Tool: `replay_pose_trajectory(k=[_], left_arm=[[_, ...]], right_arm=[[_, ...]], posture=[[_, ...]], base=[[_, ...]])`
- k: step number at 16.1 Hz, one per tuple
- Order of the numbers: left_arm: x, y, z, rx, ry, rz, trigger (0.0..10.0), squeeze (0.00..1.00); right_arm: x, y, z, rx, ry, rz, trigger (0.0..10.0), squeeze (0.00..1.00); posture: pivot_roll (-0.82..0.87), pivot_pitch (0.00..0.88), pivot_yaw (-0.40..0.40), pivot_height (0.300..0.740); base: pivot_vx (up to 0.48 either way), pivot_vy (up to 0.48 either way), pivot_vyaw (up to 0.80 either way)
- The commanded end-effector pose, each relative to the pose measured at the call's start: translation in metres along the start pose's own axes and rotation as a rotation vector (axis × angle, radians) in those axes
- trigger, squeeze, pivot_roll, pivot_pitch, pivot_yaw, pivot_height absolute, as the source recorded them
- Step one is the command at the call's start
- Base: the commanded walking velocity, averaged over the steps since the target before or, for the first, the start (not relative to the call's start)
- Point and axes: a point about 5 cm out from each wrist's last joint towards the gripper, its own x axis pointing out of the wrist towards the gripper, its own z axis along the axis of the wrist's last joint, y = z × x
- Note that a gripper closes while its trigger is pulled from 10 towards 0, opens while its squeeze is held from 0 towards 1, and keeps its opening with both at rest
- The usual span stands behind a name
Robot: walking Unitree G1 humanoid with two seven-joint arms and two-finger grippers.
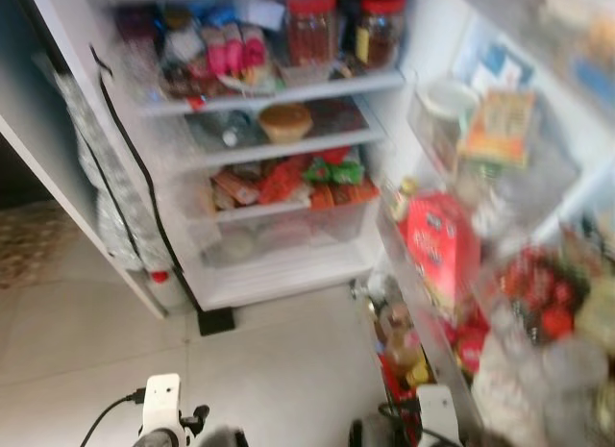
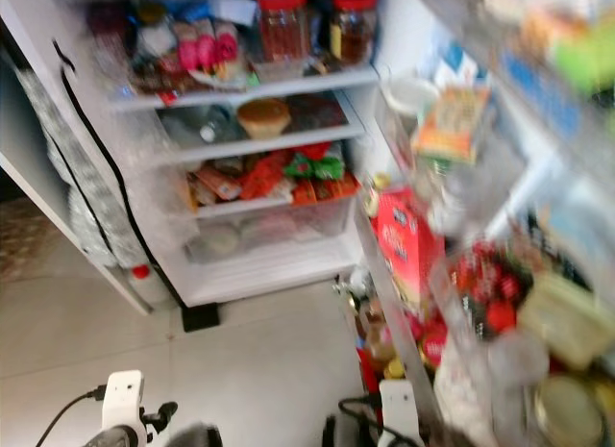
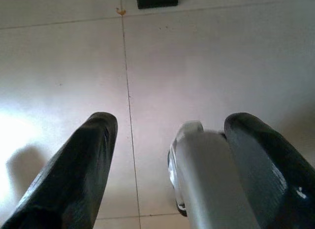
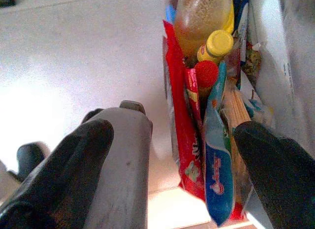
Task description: Restocking fridge
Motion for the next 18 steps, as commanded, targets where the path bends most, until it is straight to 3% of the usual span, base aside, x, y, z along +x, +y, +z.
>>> replay_pose_trajectory(k=[1, 18], left_arm=[[-0.002, -0.001, -0.008, 0.012, 0.027, -0.006, 10.0, 0.00], [-0.001, -0.016, -0.009, 0.067, 0.021, -0.062, 10.0, 0.00]], right_arm=[[-0.004, 0.002, -0.019, 0.008, 0.076, 0.007, 10.0, 0.00], [-0.003, 0.002, -0.018, 0.017, 0.076, 0.011, 10.0, 0.00]], posture=[[-0.08, 0.082, -0.026, 0.722], [-0.09, 0.092, -0.025, 0.722]], base=[[0.000, 0.000, 0.00], [0.000, 0.000, 0.00]])
